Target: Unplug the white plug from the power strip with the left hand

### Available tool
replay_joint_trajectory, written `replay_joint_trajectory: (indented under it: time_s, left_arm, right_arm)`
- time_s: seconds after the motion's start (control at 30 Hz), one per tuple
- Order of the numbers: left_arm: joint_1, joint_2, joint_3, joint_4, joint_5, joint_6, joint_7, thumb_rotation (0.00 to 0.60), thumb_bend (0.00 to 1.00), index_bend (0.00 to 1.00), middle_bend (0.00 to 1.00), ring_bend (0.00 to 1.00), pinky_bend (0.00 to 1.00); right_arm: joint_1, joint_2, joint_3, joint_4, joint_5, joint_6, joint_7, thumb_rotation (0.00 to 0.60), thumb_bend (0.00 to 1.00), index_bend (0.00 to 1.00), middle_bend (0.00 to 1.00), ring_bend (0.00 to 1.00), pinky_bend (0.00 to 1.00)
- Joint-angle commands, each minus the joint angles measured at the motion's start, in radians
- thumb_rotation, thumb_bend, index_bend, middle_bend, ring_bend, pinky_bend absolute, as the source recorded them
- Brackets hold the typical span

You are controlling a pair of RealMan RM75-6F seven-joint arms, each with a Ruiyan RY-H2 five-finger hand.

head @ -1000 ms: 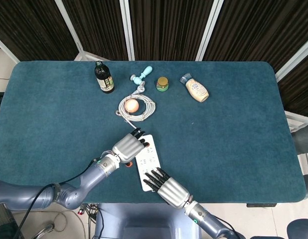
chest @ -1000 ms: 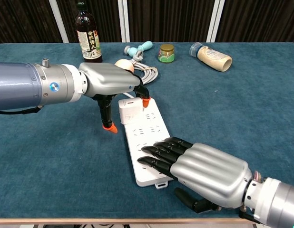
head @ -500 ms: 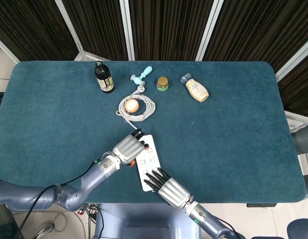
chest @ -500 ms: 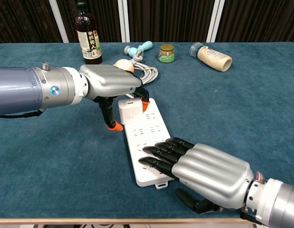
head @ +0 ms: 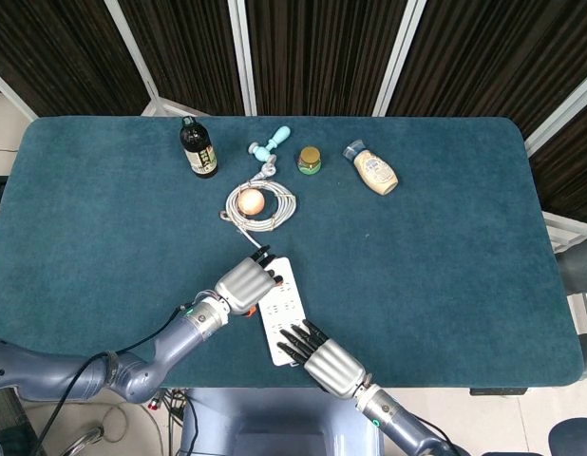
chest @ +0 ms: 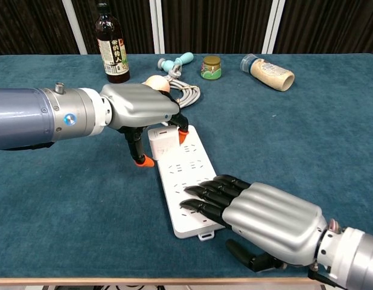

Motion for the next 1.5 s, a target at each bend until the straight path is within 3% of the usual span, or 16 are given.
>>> replay_joint_trajectory:
  time_s: [0.03, 0.47, 0.63, 0.83, 1.5]
  left_arm:
    - [0.0, -0.01, 0.008, 0.01, 0.009, 0.008, 0.004, 0.6, 0.19, 0.39, 0.47, 0.11, 0.06]
    - [0.015, -0.055, 0.016, 0.058, 0.048, 0.055, -0.006, 0.6, 0.2, 0.52, 0.61, 0.19, 0.06]
    - [0.02, -0.07, 0.019, 0.076, 0.055, 0.063, -0.007, 0.6, 0.31, 0.57, 0.65, 0.21, 0.06]
    - [0.026, -0.084, 0.019, 0.092, 0.067, 0.074, -0.011, 0.6, 0.34, 0.61, 0.69, 0.23, 0.06]
    - [0.025, -0.117, -0.013, 0.095, 0.078, 0.093, -0.007, 0.6, 0.34, 0.64, 0.72, 0.24, 0.06]
  right_arm:
    - [0.0, 0.0, 0.0, 0.003, 0.002, 0.002, 0.004, 0.6, 0.71, 0.02, 0.01, 0.01, 0.07]
    - [0.0, -0.001, -0.004, 0.009, 0.006, 0.009, 0.014, 0.6, 0.71, 0.02, 0.01, 0.01, 0.07]
    - [0.0, 0.002, -0.005, 0.012, 0.008, 0.013, 0.017, 0.6, 0.71, 0.02, 0.01, 0.01, 0.07]
    - [0.0, 0.003, -0.006, 0.016, 0.009, 0.016, 0.023, 0.6, 0.71, 0.02, 0.01, 0.01, 0.07]
    - [0.002, -0.01, -0.017, 0.017, 0.001, 0.02, 0.036, 0.6, 0.71, 0.02, 0.01, 0.01, 0.07]
